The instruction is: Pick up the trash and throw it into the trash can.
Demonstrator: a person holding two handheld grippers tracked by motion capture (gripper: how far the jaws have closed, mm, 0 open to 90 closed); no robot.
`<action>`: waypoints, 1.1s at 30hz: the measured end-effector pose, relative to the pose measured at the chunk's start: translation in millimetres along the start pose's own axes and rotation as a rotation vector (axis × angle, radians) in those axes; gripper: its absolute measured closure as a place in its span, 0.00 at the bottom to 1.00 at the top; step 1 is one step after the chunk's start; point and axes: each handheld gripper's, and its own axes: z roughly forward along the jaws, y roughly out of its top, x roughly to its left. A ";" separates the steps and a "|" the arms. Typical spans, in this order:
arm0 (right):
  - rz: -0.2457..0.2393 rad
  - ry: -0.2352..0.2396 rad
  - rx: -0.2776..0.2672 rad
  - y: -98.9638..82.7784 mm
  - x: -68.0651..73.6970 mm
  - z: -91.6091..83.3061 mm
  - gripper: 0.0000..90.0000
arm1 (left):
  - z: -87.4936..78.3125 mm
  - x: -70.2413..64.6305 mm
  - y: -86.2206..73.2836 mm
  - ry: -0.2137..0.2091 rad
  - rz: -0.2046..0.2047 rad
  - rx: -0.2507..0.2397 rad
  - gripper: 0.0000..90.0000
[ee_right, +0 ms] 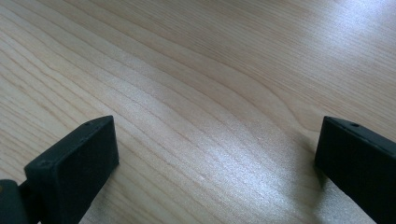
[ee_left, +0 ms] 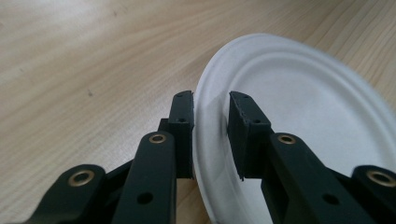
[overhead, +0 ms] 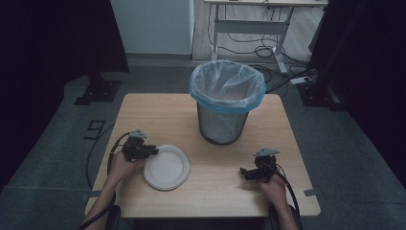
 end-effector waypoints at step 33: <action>-0.029 0.030 0.000 2.8 -7.3 2.9 0.00 | -63.2 -2.6 76.8 0.059 0.019 -0.093 0.96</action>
